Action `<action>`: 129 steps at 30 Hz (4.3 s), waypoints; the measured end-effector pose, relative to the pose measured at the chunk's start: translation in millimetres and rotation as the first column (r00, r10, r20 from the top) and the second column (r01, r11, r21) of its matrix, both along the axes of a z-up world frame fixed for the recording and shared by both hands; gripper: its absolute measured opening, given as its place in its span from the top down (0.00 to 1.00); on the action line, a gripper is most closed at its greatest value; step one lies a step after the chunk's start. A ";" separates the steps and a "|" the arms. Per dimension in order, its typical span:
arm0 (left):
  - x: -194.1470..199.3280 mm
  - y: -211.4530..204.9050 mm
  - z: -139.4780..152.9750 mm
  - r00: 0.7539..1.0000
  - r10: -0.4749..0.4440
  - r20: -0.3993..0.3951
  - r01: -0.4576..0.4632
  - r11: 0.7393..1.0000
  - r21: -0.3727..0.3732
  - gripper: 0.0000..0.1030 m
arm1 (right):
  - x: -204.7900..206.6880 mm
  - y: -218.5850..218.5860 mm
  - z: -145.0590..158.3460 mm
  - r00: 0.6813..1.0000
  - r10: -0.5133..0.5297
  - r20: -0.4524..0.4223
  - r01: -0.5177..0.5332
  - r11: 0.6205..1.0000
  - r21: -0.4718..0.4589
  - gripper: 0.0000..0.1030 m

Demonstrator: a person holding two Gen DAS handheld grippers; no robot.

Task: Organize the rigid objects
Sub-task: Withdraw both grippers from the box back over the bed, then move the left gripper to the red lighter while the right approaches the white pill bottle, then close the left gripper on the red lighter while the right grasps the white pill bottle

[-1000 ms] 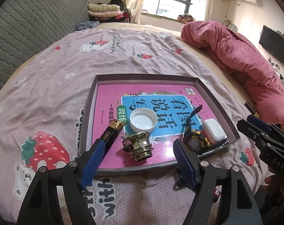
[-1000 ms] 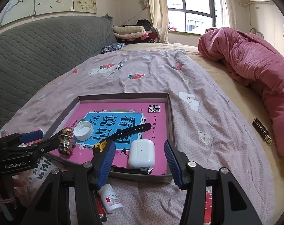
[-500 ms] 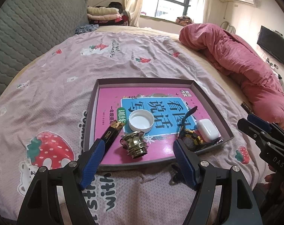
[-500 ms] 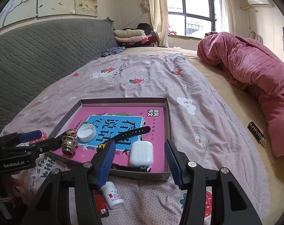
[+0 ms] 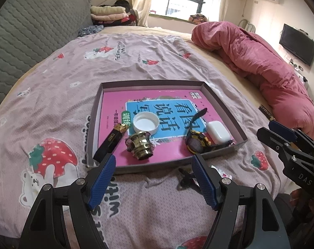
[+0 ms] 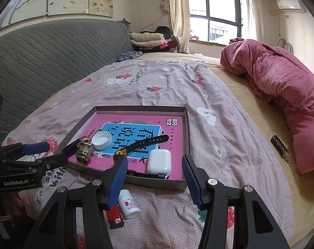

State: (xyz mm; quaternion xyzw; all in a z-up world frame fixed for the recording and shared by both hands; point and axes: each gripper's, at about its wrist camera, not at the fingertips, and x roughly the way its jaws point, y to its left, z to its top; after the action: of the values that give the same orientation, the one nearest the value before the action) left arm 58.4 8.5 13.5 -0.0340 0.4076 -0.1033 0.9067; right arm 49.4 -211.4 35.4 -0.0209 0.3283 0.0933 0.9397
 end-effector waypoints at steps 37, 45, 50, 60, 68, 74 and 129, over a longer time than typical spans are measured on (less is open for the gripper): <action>-25.3 -66.4 -43.5 0.971 -0.095 -0.219 0.097 0.995 -0.001 0.26 | -28.5 -5.1 -19.3 0.997 0.043 -0.061 -0.048 0.996 -0.080 0.48; -16.0 -75.9 -52.2 0.966 -0.085 -0.243 0.087 0.996 -0.005 0.26 | -28.4 -9.9 -16.7 0.999 0.029 -0.045 -0.032 0.997 -0.064 0.48; -8.4 -87.4 -59.3 0.962 -0.085 -0.261 0.087 0.996 -0.003 0.26 | -28.3 -13.8 -14.9 0.999 0.019 -0.037 -0.020 0.999 -0.043 0.48; 1.1 -98.5 -75.0 0.954 -0.056 -0.295 0.064 0.998 0.019 0.26 | -24.4 -14.7 -22.8 0.998 0.026 -0.059 -0.028 0.999 -0.037 0.48; -3.1 -78.8 -75.0 0.950 -0.031 -0.311 0.031 1.000 -0.003 0.26 | -23.5 -10.8 -26.6 0.997 0.040 -0.068 -0.043 0.998 -0.042 0.47; -6.0 -64.1 -75.5 0.943 -0.003 -0.334 0.001 1.000 -0.005 0.26 | -23.7 -8.3 -28.3 0.996 0.049 -0.075 -0.053 0.998 -0.044 0.47; 37.8 -66.4 -93.3 0.941 -0.055 -0.335 0.019 0.994 -0.111 0.58 | 2.7 41.2 -89.7 0.957 0.208 -0.204 -0.243 0.955 -0.167 0.48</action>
State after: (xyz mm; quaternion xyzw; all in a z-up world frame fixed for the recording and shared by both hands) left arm 96.2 -57.9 -79.8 -0.0917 0.5514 -0.1346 0.8182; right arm 52.1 -170.2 -54.3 -0.1395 0.4165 0.1699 0.8822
